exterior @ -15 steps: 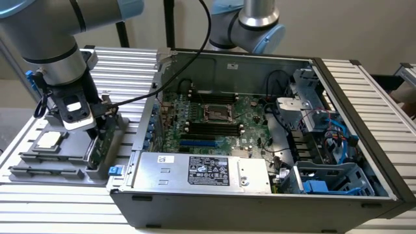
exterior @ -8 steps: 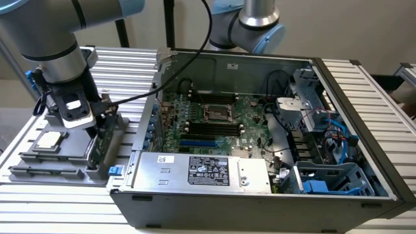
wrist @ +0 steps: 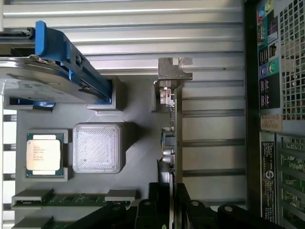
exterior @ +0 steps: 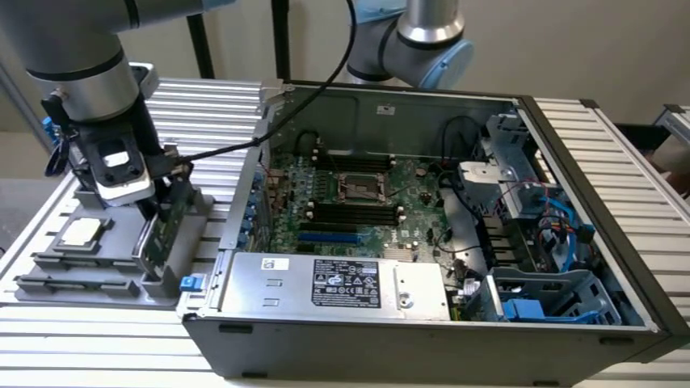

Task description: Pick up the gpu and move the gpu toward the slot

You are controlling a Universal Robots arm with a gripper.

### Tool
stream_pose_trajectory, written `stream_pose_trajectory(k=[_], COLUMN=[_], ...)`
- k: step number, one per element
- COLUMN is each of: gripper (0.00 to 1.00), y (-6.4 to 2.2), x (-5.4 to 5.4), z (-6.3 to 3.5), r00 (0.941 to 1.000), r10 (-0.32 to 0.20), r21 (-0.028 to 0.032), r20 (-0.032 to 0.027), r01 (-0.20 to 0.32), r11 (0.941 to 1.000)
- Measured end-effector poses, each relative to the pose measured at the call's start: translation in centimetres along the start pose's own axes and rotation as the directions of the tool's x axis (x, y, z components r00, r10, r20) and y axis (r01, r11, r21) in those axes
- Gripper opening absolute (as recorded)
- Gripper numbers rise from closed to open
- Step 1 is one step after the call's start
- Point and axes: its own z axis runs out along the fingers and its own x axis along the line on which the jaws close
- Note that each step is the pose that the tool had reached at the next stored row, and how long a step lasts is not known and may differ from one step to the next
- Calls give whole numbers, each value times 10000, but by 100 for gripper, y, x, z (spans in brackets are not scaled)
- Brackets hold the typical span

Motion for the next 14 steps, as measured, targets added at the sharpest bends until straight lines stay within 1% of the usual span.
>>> stream_pose_trajectory(k=[3,5,10,14], gripper=[26,26,26,26], y=[-1,-3,-13,-25], x=[-7,-14,-43,-94], z=[-120,-208,-437,-618], r00=[10000,10000,10000,9999], r10=[1,1,2,2], r21=[2,1,-5,-19], r20=[-48,-69,-96,-113], r01=[-1,-1,-2,-3], r11=[10000,10000,10000,10000])
